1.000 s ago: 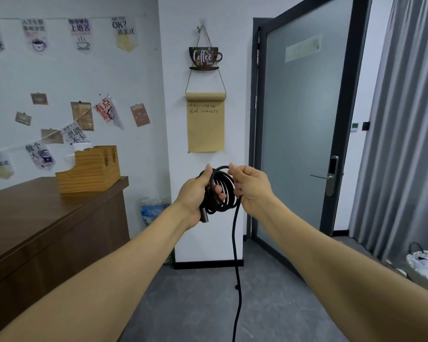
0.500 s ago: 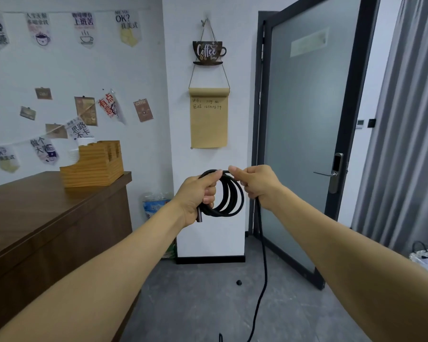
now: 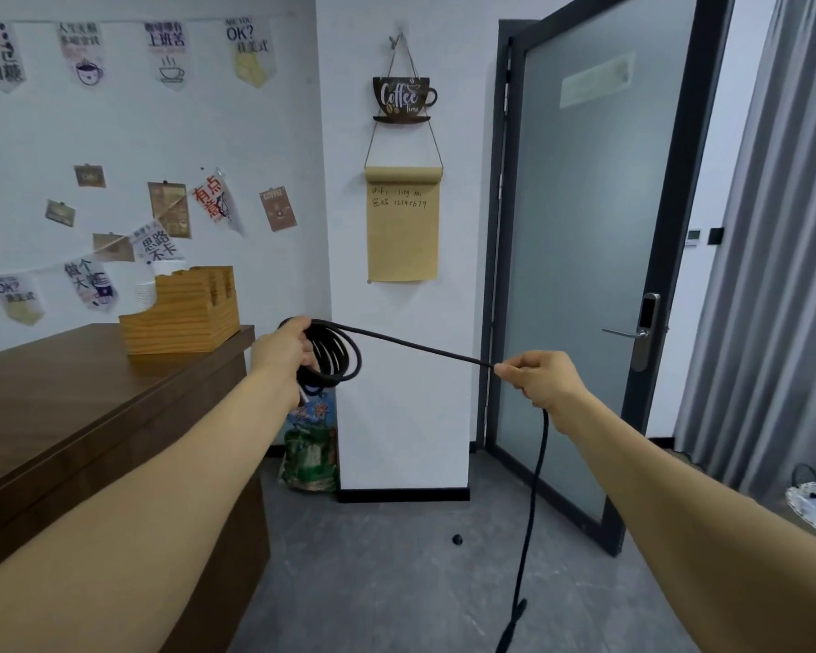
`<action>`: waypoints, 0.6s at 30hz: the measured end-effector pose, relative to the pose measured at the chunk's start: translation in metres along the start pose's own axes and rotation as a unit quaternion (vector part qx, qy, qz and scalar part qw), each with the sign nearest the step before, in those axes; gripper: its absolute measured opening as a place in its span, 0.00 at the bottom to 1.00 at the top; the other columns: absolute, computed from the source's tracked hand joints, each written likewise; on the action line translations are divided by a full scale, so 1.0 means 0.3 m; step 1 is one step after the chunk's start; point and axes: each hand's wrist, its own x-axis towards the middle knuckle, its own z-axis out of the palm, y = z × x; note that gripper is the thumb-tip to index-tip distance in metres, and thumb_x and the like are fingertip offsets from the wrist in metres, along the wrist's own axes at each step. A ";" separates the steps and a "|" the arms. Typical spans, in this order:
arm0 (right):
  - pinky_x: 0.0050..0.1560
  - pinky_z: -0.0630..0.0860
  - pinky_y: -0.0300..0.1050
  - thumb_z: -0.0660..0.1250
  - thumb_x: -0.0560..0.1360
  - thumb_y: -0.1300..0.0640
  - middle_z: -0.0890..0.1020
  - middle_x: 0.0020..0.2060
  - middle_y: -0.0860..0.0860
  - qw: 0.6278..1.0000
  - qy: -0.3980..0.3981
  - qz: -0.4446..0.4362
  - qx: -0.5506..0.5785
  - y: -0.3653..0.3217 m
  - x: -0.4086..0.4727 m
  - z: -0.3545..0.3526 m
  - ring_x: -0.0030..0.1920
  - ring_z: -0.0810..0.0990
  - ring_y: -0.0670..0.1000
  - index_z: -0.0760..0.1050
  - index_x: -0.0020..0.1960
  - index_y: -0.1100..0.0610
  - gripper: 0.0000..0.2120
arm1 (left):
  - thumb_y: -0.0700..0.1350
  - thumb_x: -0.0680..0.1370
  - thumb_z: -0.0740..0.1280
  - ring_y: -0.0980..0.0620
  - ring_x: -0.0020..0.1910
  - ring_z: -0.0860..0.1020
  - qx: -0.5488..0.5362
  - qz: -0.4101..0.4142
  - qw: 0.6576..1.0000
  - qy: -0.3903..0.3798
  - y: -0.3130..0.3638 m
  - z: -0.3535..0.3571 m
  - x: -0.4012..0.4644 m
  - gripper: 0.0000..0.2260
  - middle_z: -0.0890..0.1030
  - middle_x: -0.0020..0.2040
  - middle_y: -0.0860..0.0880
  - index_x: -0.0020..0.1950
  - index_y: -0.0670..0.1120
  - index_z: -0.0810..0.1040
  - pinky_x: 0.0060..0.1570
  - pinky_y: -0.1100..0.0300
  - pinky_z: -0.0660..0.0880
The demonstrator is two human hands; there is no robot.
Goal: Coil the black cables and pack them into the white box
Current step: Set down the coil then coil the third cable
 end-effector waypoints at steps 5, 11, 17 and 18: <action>0.45 0.74 0.44 0.69 0.74 0.62 0.78 0.36 0.49 0.990 0.014 -0.085 -0.113 -0.026 0.001 0.049 0.42 0.77 0.51 0.81 0.43 0.60 0.03 | 0.46 0.78 0.66 0.56 0.21 0.66 0.089 0.077 0.992 0.035 0.002 -0.016 0.036 0.12 0.69 0.28 0.49 0.36 0.44 0.69 0.24 0.65 0.65; 0.46 0.79 0.46 0.67 0.73 0.64 0.83 0.41 0.54 0.922 -0.105 -0.227 -0.296 -0.177 -0.041 0.150 0.43 0.80 0.53 0.82 0.41 0.61 0.05 | 0.54 0.77 0.66 0.50 0.30 0.70 0.226 0.174 0.958 -0.016 -0.020 0.038 0.005 0.17 0.72 0.31 0.46 0.35 0.44 0.70 0.34 0.58 0.69; 0.37 0.71 0.29 0.71 0.72 0.61 0.82 0.41 0.53 0.928 -0.182 -0.265 -0.187 -0.299 -0.090 0.183 0.39 0.76 0.45 0.82 0.45 0.61 0.04 | 0.53 0.79 0.63 0.50 0.27 0.68 0.283 0.185 0.935 -0.106 -0.077 0.094 -0.045 0.18 0.70 0.29 0.46 0.35 0.43 0.69 0.27 0.63 0.66; 0.39 0.71 0.32 0.71 0.72 0.61 0.82 0.40 0.54 0.934 -0.188 -0.259 -0.157 -0.306 -0.094 0.184 0.39 0.76 0.46 0.82 0.45 0.61 0.04 | 0.54 0.79 0.63 0.50 0.28 0.67 0.283 0.177 0.935 -0.123 -0.085 0.102 -0.051 0.18 0.70 0.29 0.45 0.35 0.43 0.69 0.28 0.63 0.66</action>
